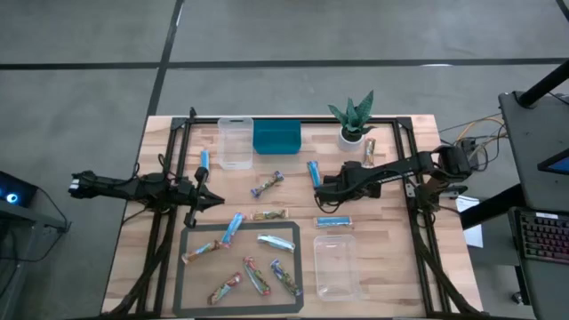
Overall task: Pick and place Granola Bars by type
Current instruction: Put the red granola bar into the bottom transparent bin
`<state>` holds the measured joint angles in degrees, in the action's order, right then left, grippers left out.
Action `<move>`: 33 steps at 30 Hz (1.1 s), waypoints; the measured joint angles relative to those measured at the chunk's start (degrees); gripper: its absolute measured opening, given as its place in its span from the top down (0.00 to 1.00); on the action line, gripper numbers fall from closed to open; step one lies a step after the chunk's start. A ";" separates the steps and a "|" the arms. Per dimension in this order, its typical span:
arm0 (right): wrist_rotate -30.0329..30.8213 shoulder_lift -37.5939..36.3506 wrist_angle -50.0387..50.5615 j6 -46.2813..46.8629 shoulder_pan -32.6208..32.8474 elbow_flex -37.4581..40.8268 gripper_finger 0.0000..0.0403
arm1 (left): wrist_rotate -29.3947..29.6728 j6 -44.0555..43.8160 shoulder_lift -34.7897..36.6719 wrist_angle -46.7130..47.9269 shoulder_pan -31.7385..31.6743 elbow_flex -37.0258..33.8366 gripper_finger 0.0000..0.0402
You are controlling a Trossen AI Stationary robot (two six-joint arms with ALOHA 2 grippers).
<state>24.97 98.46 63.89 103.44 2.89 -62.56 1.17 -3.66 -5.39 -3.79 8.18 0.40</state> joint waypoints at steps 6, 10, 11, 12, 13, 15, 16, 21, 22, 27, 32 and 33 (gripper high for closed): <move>-0.94 2.51 -2.65 -4.04 -1.71 0.98 0.47 | 0.00 0.00 0.00 -0.02 -0.02 0.00 0.99; -1.95 4.13 -3.74 -7.30 -3.17 1.14 0.47 | -0.01 0.00 0.00 -0.01 -0.02 0.00 0.99; -2.03 4.17 -4.25 -7.67 -3.31 1.51 0.47 | 0.00 0.00 0.00 0.00 0.00 0.02 0.99; -2.10 4.17 -4.80 -8.04 -3.54 1.89 0.47 | 0.00 0.00 0.00 -0.01 0.00 0.00 0.99; -2.10 4.26 -5.23 -8.31 -3.81 2.25 0.47 | -0.02 0.00 0.01 -0.01 -0.02 0.01 0.99; -2.10 4.31 -6.49 -8.87 -4.28 3.21 0.47 | 0.00 0.00 0.00 0.02 -0.02 0.02 0.99; -2.10 4.32 -7.27 -9.30 -4.53 3.60 0.47 | 0.00 0.00 0.02 0.00 0.00 0.02 0.99; -2.18 4.39 -10.43 -11.57 -5.65 5.04 0.47 | 0.00 0.00 0.00 0.02 -0.01 0.01 0.99; -2.29 4.39 -10.96 -12.03 -5.91 5.18 0.48 | -0.02 0.00 0.00 0.00 -0.01 0.01 0.99; -2.49 4.41 -11.96 -13.88 -6.49 5.42 0.57 | -0.02 0.00 0.00 0.00 -0.02 0.00 0.99; -2.56 4.41 -11.89 -13.95 -6.45 5.42 0.74 | -0.02 0.00 0.00 0.00 -0.02 0.01 0.99; -2.56 4.41 -11.85 -14.12 -6.44 5.42 0.77 | -0.02 0.00 0.00 0.00 0.00 0.02 0.99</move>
<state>22.41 102.87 52.04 89.32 -3.55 -57.14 1.15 -3.66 -5.39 -3.79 8.19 0.43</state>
